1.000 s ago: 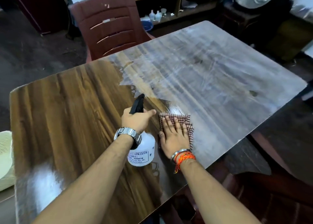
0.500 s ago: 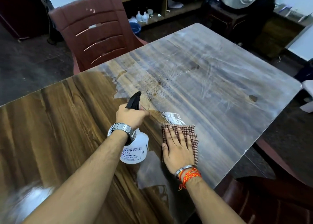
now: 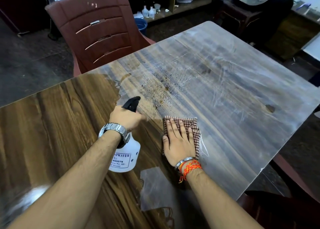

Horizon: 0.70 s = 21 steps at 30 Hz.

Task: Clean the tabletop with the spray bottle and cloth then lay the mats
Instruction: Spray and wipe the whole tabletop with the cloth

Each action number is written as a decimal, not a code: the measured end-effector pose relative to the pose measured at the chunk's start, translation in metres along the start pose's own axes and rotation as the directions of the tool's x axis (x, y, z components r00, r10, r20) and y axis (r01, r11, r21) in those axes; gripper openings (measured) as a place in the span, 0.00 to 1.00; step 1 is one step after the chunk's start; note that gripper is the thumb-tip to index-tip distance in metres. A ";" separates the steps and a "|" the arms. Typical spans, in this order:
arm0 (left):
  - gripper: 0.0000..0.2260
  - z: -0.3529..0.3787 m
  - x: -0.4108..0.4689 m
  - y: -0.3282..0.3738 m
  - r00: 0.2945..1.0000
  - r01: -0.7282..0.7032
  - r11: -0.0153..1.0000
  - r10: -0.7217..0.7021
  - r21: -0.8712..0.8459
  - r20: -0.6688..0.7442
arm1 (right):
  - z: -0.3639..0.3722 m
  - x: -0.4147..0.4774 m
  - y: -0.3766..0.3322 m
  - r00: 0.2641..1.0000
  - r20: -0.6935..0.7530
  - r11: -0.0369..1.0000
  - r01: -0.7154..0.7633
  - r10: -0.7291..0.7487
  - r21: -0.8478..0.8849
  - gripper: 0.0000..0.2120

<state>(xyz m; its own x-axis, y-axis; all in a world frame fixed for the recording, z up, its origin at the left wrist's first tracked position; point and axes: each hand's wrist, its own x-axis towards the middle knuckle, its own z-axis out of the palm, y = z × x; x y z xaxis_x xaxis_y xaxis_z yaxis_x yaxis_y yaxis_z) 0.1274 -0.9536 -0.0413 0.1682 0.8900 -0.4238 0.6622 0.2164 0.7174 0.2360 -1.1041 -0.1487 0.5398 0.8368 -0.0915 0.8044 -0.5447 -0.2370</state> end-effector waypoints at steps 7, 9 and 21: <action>0.09 -0.006 0.033 0.000 0.998 -0.042 0.999 0.041 -0.002 -0.053 | -0.004 0.090 0.009 1.000 0.003 1.000 0.003 -0.003 -0.006 0.29; 0.10 -0.007 0.039 0.002 0.998 -0.049 0.999 0.049 0.005 -0.040 | -0.004 0.124 0.013 1.000 -0.003 1.000 -0.030 0.030 0.006 0.31; 0.12 -0.041 0.045 -0.012 0.943 0.085 0.985 -0.129 -0.153 -0.308 | 0.020 0.122 -0.129 0.651 0.182 0.667 0.744 -0.737 0.038 0.23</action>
<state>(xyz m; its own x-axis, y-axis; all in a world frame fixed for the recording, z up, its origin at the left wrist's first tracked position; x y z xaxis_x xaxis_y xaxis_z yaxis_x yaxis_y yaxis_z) 0.0970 -0.9002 -0.0467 -0.1515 0.9346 -0.3219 0.5544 0.3500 0.7551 0.1936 -0.9305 -0.1488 -0.2861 0.9563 -0.0609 0.9289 0.2612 -0.2625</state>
